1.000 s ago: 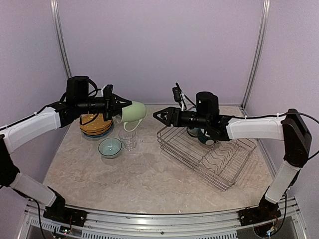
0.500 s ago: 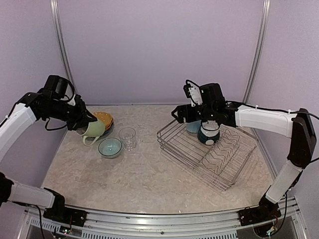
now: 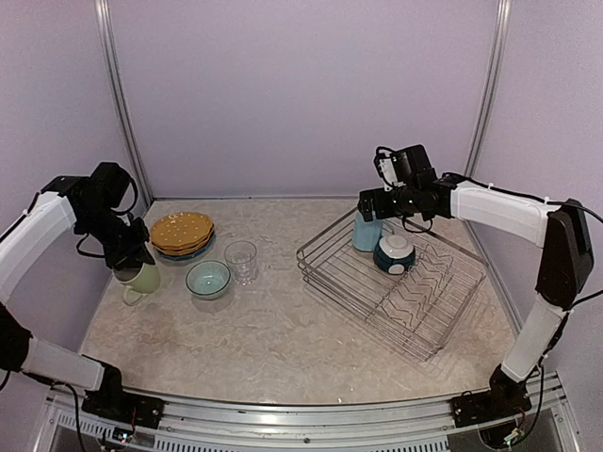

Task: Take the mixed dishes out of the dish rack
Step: Place the cup at the corner of the board.

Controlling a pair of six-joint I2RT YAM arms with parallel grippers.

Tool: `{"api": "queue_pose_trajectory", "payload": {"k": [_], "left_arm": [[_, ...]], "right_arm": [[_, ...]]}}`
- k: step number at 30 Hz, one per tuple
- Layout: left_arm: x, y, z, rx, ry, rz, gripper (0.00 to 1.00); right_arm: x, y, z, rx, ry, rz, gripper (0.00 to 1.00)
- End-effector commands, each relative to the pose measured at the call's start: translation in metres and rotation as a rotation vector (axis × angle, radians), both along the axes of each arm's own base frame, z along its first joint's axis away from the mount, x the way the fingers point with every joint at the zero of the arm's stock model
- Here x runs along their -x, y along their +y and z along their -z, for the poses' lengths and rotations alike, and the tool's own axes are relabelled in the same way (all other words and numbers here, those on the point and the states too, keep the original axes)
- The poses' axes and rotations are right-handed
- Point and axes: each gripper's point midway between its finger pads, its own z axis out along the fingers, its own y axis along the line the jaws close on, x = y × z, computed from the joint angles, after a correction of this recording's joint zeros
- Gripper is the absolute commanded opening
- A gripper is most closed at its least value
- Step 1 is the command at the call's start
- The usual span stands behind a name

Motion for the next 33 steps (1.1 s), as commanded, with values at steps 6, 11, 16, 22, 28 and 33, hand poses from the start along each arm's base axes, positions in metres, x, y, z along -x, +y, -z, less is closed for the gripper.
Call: {"api": "queue_pose_trajectory", "payload": {"k": [6, 11, 16, 22, 28, 33], "left_arm": [[-0.006, 0.023, 0.055, -0.109, 0.162, -0.003, 0.00], [-0.019, 0.023, 0.077, -0.108, 0.208, 0.004, 0.00], [-0.025, 0.026, 0.097, -0.132, 0.262, 0.009, 0.06], [-0.026, 0.027, 0.112, -0.142, 0.298, 0.014, 0.16], [-0.026, 0.027, 0.115, -0.138, 0.303, 0.016, 0.23], [-0.026, 0.022, 0.101, -0.112, 0.266, 0.022, 0.34]], "right_arm": [[-0.029, -0.013, 0.038, 0.083, 0.097, 0.033, 1.00], [-0.040, -0.010, 0.049, 0.104, 0.114, 0.037, 1.00], [-0.048, -0.009, 0.058, 0.123, 0.125, 0.045, 1.00], [-0.054, -0.009, 0.068, 0.152, 0.134, 0.049, 1.00], [-0.055, -0.009, 0.082, 0.168, 0.155, 0.051, 1.00], [-0.056, -0.007, 0.091, 0.168, 0.164, 0.045, 0.97]]}}
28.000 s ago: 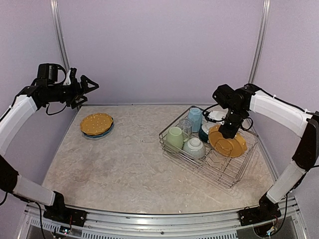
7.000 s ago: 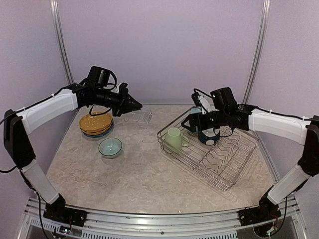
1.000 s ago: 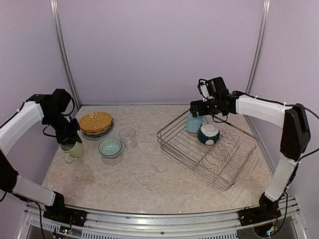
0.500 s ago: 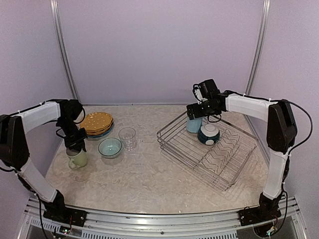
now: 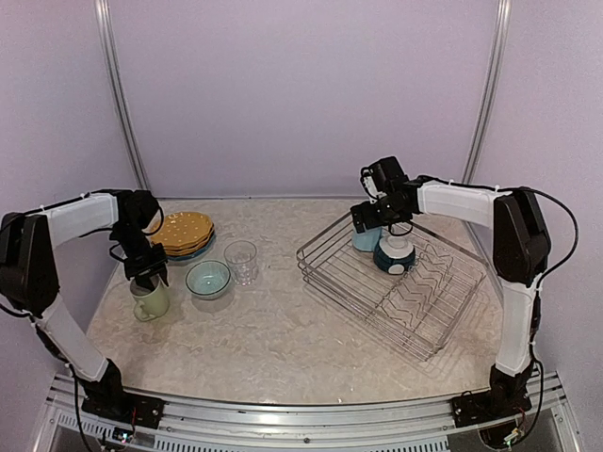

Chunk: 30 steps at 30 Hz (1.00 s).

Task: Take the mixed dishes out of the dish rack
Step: Place the cup at the corner of the board, then grab the cup from the dish rack.

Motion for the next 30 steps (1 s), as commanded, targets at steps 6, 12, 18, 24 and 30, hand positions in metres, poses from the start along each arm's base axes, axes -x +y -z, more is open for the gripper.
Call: {"api": "queue_pose_trajectory", "payload": {"k": [6, 12, 18, 24, 30], "left_arm": [[0.000, -0.005, -0.045, 0.043, -0.125, 0.021, 0.52], [0.001, -0.017, -0.093, 0.078, -0.247, 0.055, 0.63], [0.000, -0.046, -0.140, 0.136, -0.386, 0.122, 0.73], [-0.006, -0.087, -0.183, 0.245, -0.531, 0.202, 0.76], [-0.013, -0.140, -0.221, 0.461, -0.668, 0.292, 0.80]], "right_arm": [[-0.006, -0.003, 0.017, 0.012, 0.017, 0.012, 0.89], [-0.004, 0.002, 0.002, -0.033, -0.015, -0.006, 0.67], [-0.003, 0.005, -0.038, -0.099, -0.088, -0.011, 0.40], [0.004, 0.007, -0.089, -0.195, -0.179, -0.014, 0.19], [0.021, 0.005, -0.143, -0.306, -0.270, -0.023, 0.02]]}}
